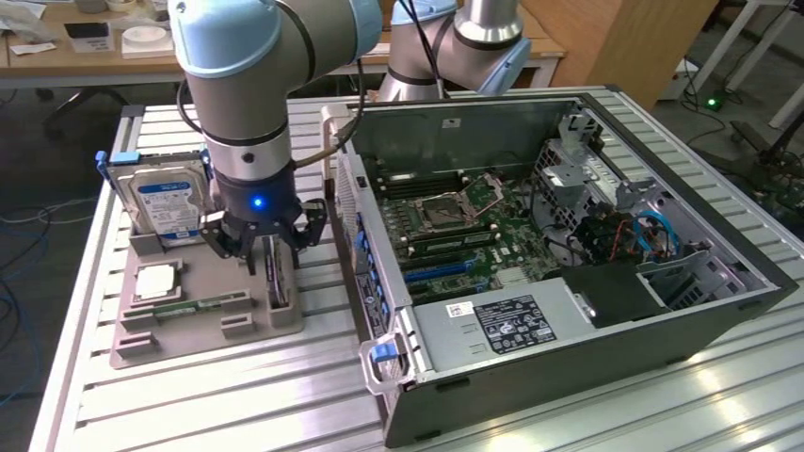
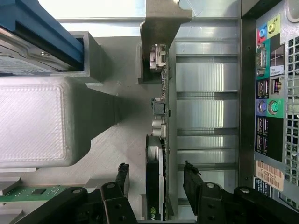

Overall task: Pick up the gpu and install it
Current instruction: 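Pick up the gpu and move the gpu toward the slot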

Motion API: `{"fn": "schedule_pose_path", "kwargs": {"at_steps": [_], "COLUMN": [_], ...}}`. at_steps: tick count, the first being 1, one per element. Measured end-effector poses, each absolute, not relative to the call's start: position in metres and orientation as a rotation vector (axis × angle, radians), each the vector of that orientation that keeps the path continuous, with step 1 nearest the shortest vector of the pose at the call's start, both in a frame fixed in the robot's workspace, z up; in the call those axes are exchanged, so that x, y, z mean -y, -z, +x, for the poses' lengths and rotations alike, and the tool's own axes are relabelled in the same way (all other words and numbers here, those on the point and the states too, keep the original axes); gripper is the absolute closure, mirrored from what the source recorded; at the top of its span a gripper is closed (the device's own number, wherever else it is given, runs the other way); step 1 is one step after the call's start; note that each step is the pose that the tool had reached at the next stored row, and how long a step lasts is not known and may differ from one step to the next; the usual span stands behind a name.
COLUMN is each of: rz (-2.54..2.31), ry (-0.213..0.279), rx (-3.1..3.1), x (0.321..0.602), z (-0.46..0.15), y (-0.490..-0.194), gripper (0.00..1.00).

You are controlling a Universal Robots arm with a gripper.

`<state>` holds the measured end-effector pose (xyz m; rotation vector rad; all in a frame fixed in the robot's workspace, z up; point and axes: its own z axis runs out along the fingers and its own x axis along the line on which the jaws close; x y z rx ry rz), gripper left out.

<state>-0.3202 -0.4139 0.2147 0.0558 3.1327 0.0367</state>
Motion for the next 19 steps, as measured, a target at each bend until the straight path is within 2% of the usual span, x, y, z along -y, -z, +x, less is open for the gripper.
{"fn": "schedule_pose_path", "kwargs": {"at_steps": [3, 4, 5, 6, 19], "rz": [0.056, 0.056, 0.056, 0.056, 0.056], "ry": [-0.037, -0.037, -0.037, -0.037, -0.036], "rx": [-3.133, -3.133, -3.133, -3.133, -3.133], "x": [0.4139, 0.4139, 0.4139, 0.4139, 0.4129], "z": [-0.3201, -0.3201, -0.3201, -0.3201, -0.3202], "y": [-0.2147, -0.2147, -0.2147, -0.2147, -0.2147], "gripper": [0.42, 0.49, 0.49, 0.56, 0.56]}}
